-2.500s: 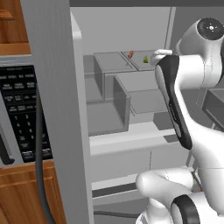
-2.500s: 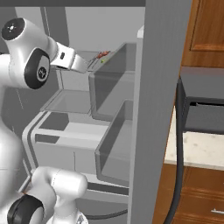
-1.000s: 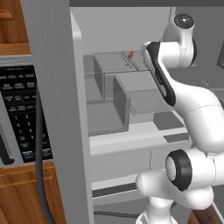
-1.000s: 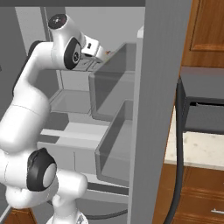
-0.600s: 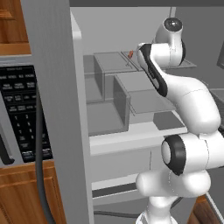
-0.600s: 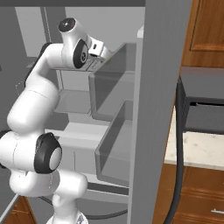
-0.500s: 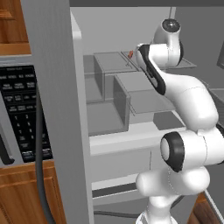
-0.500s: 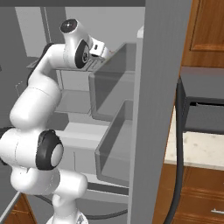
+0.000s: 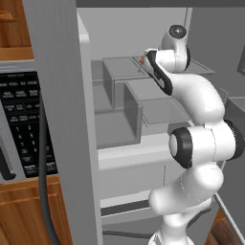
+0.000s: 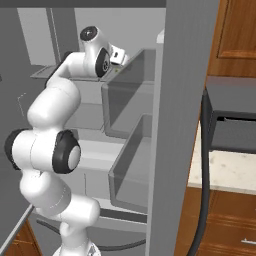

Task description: Take the lemon wedge from the fridge and place it on the plate with fish on the dining counter.

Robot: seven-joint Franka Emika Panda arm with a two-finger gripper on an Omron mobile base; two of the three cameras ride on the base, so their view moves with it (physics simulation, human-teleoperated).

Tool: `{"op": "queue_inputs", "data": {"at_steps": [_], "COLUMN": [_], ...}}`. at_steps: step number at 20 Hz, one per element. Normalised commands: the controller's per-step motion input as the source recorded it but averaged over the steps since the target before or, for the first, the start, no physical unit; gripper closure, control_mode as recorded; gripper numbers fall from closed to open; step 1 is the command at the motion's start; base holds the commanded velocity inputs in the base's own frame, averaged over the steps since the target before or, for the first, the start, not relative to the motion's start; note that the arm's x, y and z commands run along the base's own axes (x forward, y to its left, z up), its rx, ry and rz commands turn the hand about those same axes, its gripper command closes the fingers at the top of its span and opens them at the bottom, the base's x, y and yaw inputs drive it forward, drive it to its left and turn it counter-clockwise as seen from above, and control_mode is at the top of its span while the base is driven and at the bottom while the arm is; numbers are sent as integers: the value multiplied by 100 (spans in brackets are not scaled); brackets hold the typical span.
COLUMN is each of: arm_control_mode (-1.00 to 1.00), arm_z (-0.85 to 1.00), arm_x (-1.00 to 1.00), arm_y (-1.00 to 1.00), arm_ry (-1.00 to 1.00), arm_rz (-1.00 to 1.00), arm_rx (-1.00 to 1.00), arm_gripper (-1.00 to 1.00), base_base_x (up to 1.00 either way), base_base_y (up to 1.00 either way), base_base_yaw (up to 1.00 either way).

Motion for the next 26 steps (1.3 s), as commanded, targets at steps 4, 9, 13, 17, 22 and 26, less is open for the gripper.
{"op": "queue_inputs", "data": {"at_steps": [4, 9, 13, 17, 22, 26], "arm_control_mode": [-100, -100, -100, -100, -100, -100], "arm_z": [-2, -4, -8, -12, -15, -10], "arm_x": [21, 26, 49, 46, -15, -4], "arm_y": [-19, -22, -12, -1, 0, 0], "arm_ry": [6, 2, 1, 0, 0, 0], "arm_rz": [0, 0, 0, 0, 0, 0], "arm_rx": [0, 0, 0, 0, 0, 0], "arm_gripper": [-100, -100, -100, -100, -100, -100], "base_base_x": [0, 0, 0, 0, 0, 0], "base_base_y": [0, 0, 0, 0, 0, 0], "base_base_yaw": [0, 0, 0, 0, 0, 0]}}
